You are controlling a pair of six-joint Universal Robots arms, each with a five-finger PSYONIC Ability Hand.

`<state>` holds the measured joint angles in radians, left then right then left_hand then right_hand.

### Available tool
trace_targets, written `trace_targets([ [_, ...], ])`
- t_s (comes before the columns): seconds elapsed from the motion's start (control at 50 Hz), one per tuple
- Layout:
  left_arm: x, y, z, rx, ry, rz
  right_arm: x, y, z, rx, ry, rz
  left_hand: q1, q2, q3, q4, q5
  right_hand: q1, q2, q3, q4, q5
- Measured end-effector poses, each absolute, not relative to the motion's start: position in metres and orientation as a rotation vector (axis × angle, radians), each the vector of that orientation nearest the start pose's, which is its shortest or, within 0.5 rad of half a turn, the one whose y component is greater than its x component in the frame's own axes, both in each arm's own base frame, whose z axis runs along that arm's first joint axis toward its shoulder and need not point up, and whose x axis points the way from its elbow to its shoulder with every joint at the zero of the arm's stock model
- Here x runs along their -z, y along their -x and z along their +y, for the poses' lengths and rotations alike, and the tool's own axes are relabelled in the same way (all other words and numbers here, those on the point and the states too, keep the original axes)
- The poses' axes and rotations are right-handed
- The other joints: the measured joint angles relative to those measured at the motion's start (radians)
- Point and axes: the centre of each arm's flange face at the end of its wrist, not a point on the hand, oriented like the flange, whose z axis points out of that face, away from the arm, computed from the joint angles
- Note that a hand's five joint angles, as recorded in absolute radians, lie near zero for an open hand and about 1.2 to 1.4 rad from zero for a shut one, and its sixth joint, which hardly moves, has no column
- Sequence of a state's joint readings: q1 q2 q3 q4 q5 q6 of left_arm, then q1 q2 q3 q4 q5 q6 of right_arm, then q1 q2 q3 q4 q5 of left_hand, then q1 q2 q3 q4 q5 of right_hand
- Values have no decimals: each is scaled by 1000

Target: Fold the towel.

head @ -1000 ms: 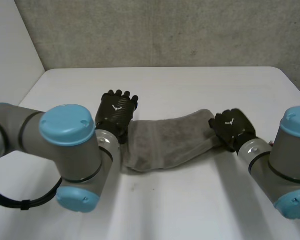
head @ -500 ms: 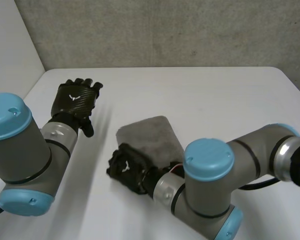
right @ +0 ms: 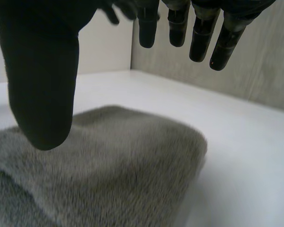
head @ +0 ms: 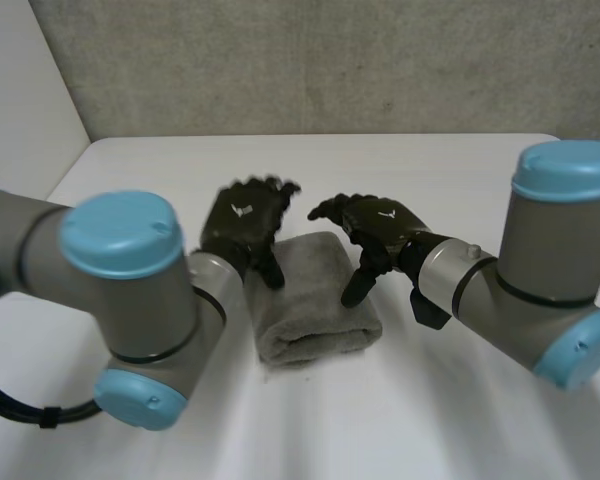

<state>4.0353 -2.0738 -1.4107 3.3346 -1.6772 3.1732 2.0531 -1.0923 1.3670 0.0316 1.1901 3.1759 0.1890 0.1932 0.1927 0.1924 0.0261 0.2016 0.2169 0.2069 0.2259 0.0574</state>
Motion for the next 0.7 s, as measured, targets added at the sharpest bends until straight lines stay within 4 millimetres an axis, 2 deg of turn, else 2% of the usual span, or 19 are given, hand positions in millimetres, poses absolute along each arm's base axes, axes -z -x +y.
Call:
trace_targets([
  [0.04,-190,344,-232,2192,-815,2575,-200,-320,-257,1362,756,2006,0,0,0,0,0,0,0,0,0,0],
  [0.08,-167,345,-231,2054,-805,2662,-187,-325,-268,1301,777,2055,7,3,2,4,0,0,0,0,0,0],
  [0.16,-152,343,-231,1968,-790,2698,-177,-328,-274,1283,816,2077,7,3,2,4,0,0,0,0,0,0],
  [0.18,-141,341,-231,1909,-784,2715,-165,-332,-281,1284,885,2094,7,3,2,3,0,0,0,0,0,0],
  [0.24,-136,340,-231,1883,-783,2721,-160,-334,-283,1290,920,2098,7,3,2,3,0,0,0,0,0,0],
  [0.32,-126,338,-230,1837,-789,2728,-143,-337,-291,1342,1062,2120,7,3,2,3,0,0,0,0,0,-6],
  [0.44,-126,337,-229,1833,-804,2720,-142,-338,-293,1403,1144,2127,7,2,2,3,0,-4,0,0,0,-14],
  [0.48,-137,338,-230,1872,-819,2695,-155,-338,-293,1455,1147,2110,4,1,0,1,0,-6,0,0,0,-14],
  [0.5,-137,338,-230,1872,-819,2695,-155,-338,-293,1455,1147,2110,4,1,0,1,0,-6,0,0,0,-14],
  [0.52,-148,338,-230,1910,-826,2672,-163,-338,-293,1482,1135,2097,4,1,0,1,0,-6,0,0,0,-14],
  [0.54,-163,339,-231,1962,-826,2643,-185,-337,-292,1544,1088,2065,4,0,-1,1,0,-6,0,0,0,-14],
  [0.56,-163,339,-231,1962,-826,2643,-185,-337,-292,1544,1088,2065,4,0,-1,1,0,-6,0,0,0,-14],
  [0.58,-184,338,-232,2034,-814,2603,-206,-334,-293,1603,1030,2033,1,-3,-3,-2,0,-6,0,0,0,-14],
  [0.6,-191,337,-232,2058,-808,2590,-214,-333,-293,1628,1004,2020,0,-4,-4,-3,0,-6,0,0,0,-14],
  [0.64,-218,334,-233,2147,-781,2539,-243,-327,-292,1703,914,1974,-2,-7,-7,-6,0,-6,0,0,0,-14],
  [0.68,-235,329,-236,2197,-745,2507,-259,-322,-294,1757,857,1953,-3,-8,-7,-7,-1,-6,0,0,0,-14],
  [0.7,-262,319,-242,2272,-678,2452,-285,-310,-296,1848,766,1918,-5,-10,-9,-9,-1,-6,0,0,0,-14],
])
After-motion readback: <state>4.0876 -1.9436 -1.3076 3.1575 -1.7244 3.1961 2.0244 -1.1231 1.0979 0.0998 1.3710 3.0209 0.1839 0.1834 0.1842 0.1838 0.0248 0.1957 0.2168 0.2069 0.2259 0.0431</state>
